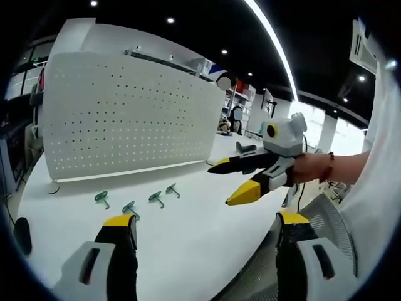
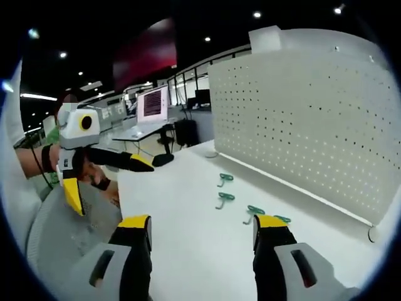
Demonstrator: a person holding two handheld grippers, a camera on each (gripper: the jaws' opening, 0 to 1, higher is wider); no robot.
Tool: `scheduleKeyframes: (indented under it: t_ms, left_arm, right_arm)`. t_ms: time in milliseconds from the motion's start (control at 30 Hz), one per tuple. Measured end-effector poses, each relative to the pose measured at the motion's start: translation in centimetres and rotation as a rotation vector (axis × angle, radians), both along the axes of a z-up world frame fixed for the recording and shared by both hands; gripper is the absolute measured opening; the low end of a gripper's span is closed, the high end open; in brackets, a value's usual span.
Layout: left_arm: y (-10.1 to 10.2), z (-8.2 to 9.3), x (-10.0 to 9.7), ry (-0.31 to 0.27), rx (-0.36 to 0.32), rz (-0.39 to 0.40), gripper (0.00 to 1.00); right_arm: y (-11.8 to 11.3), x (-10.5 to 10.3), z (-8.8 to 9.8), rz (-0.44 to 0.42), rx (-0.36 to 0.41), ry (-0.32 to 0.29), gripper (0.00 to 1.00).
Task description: Insert the hook assembly into the mounting plate slot until the hook locks in place.
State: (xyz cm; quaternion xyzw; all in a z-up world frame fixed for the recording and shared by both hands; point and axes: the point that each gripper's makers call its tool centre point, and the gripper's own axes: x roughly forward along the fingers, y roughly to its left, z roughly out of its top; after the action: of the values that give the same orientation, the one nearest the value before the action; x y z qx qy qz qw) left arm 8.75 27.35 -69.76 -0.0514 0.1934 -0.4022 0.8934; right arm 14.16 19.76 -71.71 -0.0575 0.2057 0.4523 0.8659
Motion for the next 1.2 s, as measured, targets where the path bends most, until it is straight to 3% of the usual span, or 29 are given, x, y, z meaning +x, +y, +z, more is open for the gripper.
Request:
scheduleKeyframes:
  t_ms: [567, 733, 1200]
  left_arm:
    - [0.1, -0.1, -0.1, -0.005, -0.004, 0.01, 0.94]
    - [0.0, -0.1, -0.2, -0.008, -0.008, 0.006, 0.94]
    - [0.7, -0.4, 0.2, -0.011, -0.023, 0.017, 0.94]
  right_arm:
    - [1.9, 1.9, -0.3, 0.027, 0.013, 0.031, 0.63]
    - [2.1, 2.6, -0.5, 0.032, 0.018, 0.066, 0.63]
    - [2.9, 4.2, -0.2, 0.055, -0.028, 0.044, 0.63]
